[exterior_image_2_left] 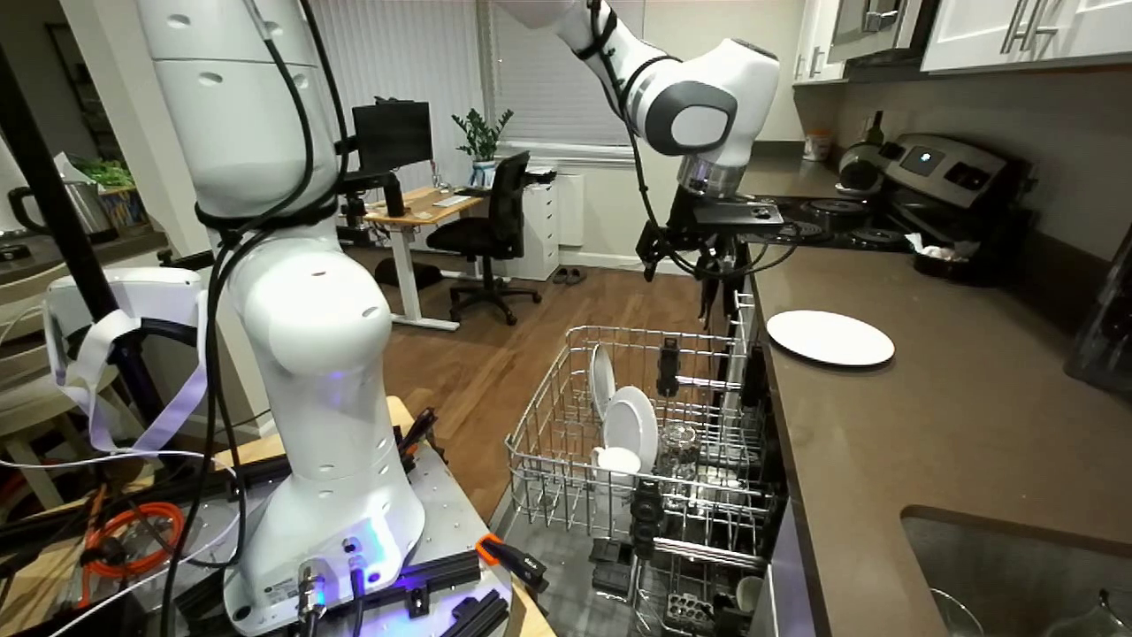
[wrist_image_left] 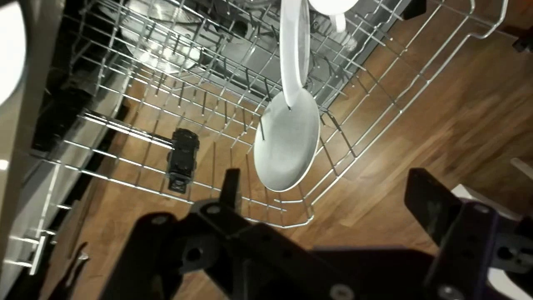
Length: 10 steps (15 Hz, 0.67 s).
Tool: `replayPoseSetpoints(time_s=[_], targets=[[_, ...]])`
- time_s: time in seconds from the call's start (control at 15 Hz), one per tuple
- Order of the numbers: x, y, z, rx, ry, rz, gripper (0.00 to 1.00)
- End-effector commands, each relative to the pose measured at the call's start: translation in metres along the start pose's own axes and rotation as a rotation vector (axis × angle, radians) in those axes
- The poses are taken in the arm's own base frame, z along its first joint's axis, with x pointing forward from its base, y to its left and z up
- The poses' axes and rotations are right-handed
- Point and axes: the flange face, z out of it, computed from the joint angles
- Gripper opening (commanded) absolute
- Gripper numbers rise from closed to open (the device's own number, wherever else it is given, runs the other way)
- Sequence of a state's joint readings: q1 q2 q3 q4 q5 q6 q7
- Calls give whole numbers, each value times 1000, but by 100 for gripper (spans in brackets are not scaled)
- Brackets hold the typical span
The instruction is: Pick up the white plate from the dishwasher and move it to the left.
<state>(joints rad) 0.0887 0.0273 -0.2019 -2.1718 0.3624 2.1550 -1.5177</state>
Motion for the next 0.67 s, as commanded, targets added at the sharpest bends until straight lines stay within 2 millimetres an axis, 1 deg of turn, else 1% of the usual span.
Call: replayPoseSetpoints(time_s=[0.0, 0.13, 0.27, 0.6], targets=[[10, 18, 31, 160, 24, -125, 100], [13, 20, 51, 266, -9, -142, 100], [13, 24, 69, 329, -70, -100, 100], [12, 41, 104, 289, -259, 34, 100]])
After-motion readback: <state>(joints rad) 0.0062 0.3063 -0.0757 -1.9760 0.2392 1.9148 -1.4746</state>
